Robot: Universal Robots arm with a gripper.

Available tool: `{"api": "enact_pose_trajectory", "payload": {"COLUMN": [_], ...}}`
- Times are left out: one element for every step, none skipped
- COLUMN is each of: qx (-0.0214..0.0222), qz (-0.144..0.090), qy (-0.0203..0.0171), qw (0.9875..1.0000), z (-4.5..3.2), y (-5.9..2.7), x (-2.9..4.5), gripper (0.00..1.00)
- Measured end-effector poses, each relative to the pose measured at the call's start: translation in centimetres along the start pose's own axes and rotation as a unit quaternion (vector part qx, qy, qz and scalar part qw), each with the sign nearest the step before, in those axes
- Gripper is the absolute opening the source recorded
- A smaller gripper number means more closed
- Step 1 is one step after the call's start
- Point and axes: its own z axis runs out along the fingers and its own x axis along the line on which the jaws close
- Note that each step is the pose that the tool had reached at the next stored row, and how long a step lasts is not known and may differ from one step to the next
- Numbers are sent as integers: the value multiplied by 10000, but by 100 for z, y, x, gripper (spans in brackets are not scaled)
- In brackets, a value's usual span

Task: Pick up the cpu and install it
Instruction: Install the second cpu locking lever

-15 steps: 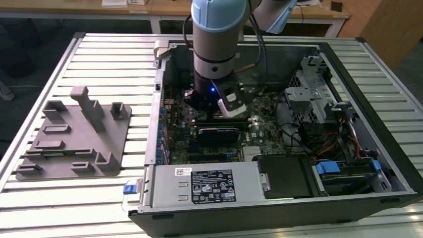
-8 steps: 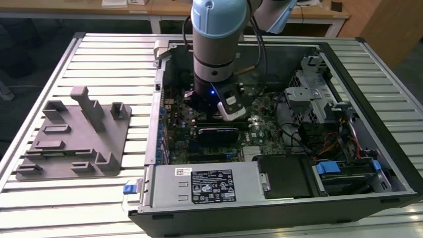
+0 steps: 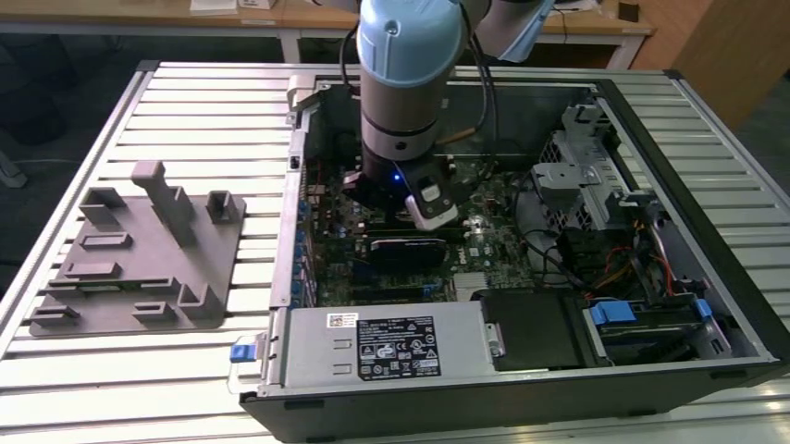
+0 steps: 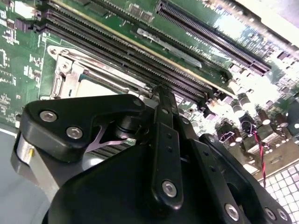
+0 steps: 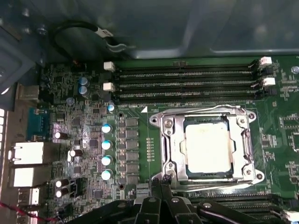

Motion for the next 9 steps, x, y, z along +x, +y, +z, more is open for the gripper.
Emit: {"api": "enact_pose_trajectory", "payload": {"qx": [-17, -32, -47, -61, -70, -74, -76, -77, -76], "qz": [-2, -5, -8, -11, -13, -15, -17, -18, -18], "qy": [2, 3, 4, 5, 5, 6, 7, 7, 7], "qw": [10000, 10000, 10000, 10000, 10000, 10000, 10000, 10000, 10000], "z": [4, 9, 14, 21, 25, 28, 29, 30, 30], "y": [-1, -2, -4, -5, -7, -8, -9, -10, -10], "x": [1, 1, 2, 3, 4, 5, 6, 7, 8], "gripper": [11, 11, 11, 11, 11, 11, 11, 11, 11]}}
